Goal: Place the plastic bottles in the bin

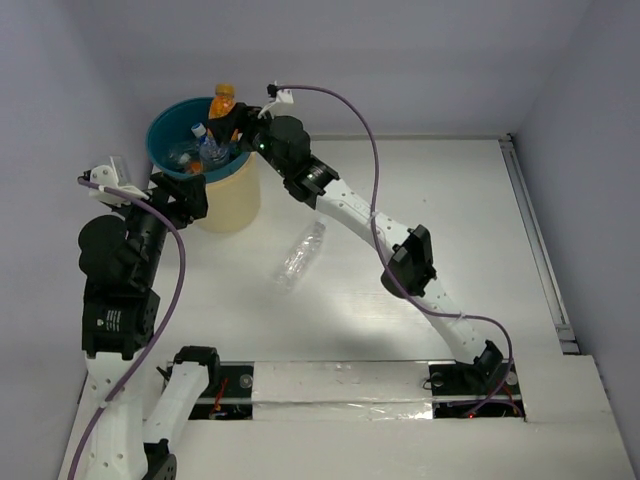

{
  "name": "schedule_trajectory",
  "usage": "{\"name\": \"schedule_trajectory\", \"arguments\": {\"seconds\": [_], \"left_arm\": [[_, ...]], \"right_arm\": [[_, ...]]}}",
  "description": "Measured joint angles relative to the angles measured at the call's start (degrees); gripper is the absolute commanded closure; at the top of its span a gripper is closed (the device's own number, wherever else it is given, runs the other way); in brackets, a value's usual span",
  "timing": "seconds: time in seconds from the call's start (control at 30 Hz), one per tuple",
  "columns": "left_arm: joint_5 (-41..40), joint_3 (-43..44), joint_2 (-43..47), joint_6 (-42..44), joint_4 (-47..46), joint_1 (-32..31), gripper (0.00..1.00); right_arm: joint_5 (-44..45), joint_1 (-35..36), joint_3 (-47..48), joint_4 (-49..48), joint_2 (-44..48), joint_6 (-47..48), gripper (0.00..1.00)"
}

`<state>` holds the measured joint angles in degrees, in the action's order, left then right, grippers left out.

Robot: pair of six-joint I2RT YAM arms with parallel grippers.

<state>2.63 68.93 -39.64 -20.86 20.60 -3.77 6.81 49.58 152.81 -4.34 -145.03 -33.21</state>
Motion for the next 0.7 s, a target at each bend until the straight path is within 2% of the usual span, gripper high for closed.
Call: {"name": "schedule_trajectory", "arguments": {"seconds": [0.1,0.2,0.33,0.4,0.5,0.53,0.57,0.6,0.63,0.67,0.7], "left_arm": [[2.54,-0.02,-0.09,-0.92,0.46,0.0,0.18],[6.32,-0.02,-0.44,-1.9,0.46,0.0,0.17],[11.45,-0.02,-1.4,-2.64,0.5,0.0,0.24],[14.82,-0.04,-1.92,-2.75,0.52,0.0,0.31],[18.84,-1.57,-2.51,-3.13,-0.07,-1.42,0.44],[18.84,-2.75,-2.58,-3.06,-0.42,-2.78,0.47],[18.78,-4.0,-2.67,-3.26,-0.57,-4.52,0.51],[18.23,-5.31,-2.93,-3.41,-0.55,-6.84,0.6],[17.22,-6.45,-3.48,-3.67,-0.63,-9.4,0.64],[15.41,-7.34,-4.15,-3.93,-0.63,-12.39,0.67],[12.59,-8.22,-5.44,-4.0,-0.61,-17.25,0.72]], "right_arm": [[0.42,0.0,-0.72,0.04,0.0,0.07,0.05],[0.85,0.0,-2.6,-0.9,0.9,0.68,0.02],[1.42,0.0,-10.49,-1.38,6.05,1.55,0.02],[1.79,0.0,-15.39,-1.73,9.44,2.23,0.04],[3.17,0.0,-26.99,-3.98,17.18,3.28,0.22],[3.87,-0.02,-32.17,-5.38,20.68,3.54,0.43],[4.63,-0.07,-37.62,-7.08,24.44,3.98,0.59],[5.49,-0.26,-44.24,-9.18,28.92,3.87,0.73],[6.45,-0.39,-50.05,-10.34,33.16,3.8,0.96],[7.28,-0.68,-55.39,-11.78,37.24,3.69,1.0],[8.28,-1.22,-62.66,-14.45,42.62,2.95,1.0]]}}
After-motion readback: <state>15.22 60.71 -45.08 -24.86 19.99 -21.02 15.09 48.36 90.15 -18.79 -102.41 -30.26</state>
